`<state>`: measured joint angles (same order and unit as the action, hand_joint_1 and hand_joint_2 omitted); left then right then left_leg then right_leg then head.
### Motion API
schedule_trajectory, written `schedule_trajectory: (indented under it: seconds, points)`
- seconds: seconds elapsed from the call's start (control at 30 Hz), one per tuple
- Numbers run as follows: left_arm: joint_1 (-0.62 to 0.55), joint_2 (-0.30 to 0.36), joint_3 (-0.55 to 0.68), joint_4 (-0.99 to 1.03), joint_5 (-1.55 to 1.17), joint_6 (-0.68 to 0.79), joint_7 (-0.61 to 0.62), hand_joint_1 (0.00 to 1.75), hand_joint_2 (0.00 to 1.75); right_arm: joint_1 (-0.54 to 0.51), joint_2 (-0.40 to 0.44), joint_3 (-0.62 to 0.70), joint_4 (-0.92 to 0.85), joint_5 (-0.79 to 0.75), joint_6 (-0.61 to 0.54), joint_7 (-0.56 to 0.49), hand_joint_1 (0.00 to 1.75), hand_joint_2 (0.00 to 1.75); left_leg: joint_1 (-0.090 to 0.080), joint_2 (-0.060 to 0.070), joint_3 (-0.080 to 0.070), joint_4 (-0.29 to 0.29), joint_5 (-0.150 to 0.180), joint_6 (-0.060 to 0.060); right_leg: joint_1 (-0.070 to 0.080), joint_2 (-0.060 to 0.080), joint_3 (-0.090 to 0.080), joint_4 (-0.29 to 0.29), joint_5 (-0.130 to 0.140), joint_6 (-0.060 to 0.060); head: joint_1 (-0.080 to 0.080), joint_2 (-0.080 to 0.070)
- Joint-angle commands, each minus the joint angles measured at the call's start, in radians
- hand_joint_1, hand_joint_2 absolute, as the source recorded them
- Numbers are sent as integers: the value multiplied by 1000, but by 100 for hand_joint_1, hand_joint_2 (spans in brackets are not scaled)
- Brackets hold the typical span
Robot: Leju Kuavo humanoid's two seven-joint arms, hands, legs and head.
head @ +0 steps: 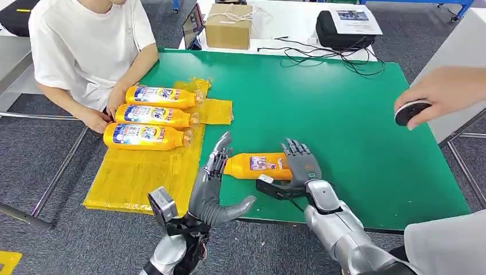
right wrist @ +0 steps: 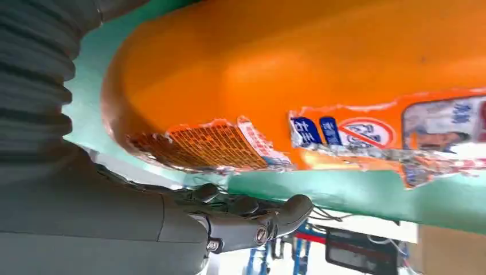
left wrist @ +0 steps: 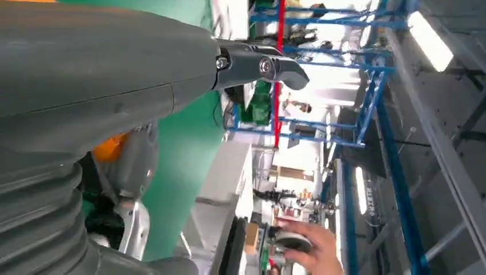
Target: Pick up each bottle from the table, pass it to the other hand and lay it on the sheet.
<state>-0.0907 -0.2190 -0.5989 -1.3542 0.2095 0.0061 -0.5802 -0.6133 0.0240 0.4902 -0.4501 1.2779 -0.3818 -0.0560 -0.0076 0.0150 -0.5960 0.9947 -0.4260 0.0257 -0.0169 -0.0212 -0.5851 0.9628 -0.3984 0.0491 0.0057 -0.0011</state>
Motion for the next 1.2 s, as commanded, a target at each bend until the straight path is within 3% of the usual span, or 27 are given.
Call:
schedule_trajectory:
  seconds: [0.03,0.1,0.13,0.17,0.23,0.27,0.3,0.33,0.37,0.47,0.53,0.6,0.77,0.87,0.93,1.0,1.07,1.2]
  points:
    - [-33,31,1,2,21,-31,25,0,175,-60,-3,-14,128,-47,134,22,0,175,1,-1,1,0,0,-1,1,0,1,0,0,-1,0,0]
    - [-48,25,-3,20,17,-31,31,0,175,-59,-5,-57,145,-100,171,-9,0,175,1,-3,3,0,0,-1,1,-1,3,-1,-1,-1,0,0]
    - [-57,21,-5,35,16,-32,34,0,175,-60,-9,-61,155,-108,203,-12,155,175,2,-4,4,-1,0,-2,1,-1,5,-1,-1,-2,0,0]
    - [-65,17,-8,52,17,-32,34,0,175,-68,-12,-61,174,-113,277,1,175,175,1,-4,4,0,0,-2,1,-1,5,-1,-1,-2,0,0]
    - [-55,1,-8,56,10,-29,37,0,175,-73,-22,-62,194,-119,365,35,175,175,0,-3,4,-1,0,-1,0,-2,4,-1,0,-1,0,0]
    - [-56,-3,-10,64,10,-28,36,0,175,-81,-20,-39,209,-97,420,76,143,175,2,-5,5,0,0,-2,1,-2,6,-1,-1,-2,0,0]
    - [-60,-7,-13,78,9,-25,36,0,175,-81,-13,-35,208,-96,450,81,134,175,1,-2,5,-1,0,-1,1,-1,5,-2,0,-1,0,0]
    - [-62,-10,-14,84,9,-25,36,0,175,-76,-7,-36,203,-98,451,79,161,175,2,-2,7,-1,0,-2,1,0,7,-2,0,-2,0,0]
    - [-63,-11,-14,85,10,-26,36,0,175,-71,-2,-36,202,-99,452,75,175,175,1,0,9,-1,0,-1,1,0,8,-2,0,-2,0,0]
    - [-80,-1,-13,97,19,-31,35,0,175,-55,4,-35,195,-104,445,43,175,175,3,-5,13,-1,1,-2,2,-4,10,-4,-1,-3,0,0]
    - [-84,6,-15,96,27,-38,32,0,175,-30,6,-54,176,-130,375,-20,175,175,3,-6,15,-1,0,-2,2,-4,7,-4,-2,-1,0,0]
    - [-82,10,-18,89,27,-38,32,0,175,-15,13,-80,169,-158,336,-39,175,175,2,-3,16,-3,0,-1,2,-2,15,-6,-1,0,0,0]
    - [-68,19,-16,73,27,-35,33,0,175,25,28,-120,153,-209,254,-117,175,175,3,-4,17,-2,-1,-2,2,-1,18,-4,-3,-1,0,0]
    - [-29,41,-6,35,4,-13,22,0,175,82,57,-227,117,-340,168,-245,175,175,2,-1,18,-2,-2,-2,2,0,17,-4,-2,0,0,0]
    - [19,56,33,0,-27,35,-4,0,175,124,116,-379,60,-531,141,-376,175,175,3,1,19,-3,-2,-3,2,2,18,-5,-2,-1,0,0]
    - [35,71,42,-13,-30,30,-9,0,175,132,134,-372,51,-528,127,-365,175,175,3,4,18,-3,-3,-3,2,5,15,-4,-2,-1,0,0]
    - [74,60,96,-33,-30,53,-7,0,175,174,170,-438,-33,-651,153,-465,175,175,3,4,17,-3,-3,-3,3,5,15,-3,-2,-1,0,0]
    - [143,44,186,-59,6,87,28,0,175,317,205,-404,-315,-850,234,-499,175,175,5,4,14,-2,-4,-4,4,5,12,-2,-3,-1,1,0]
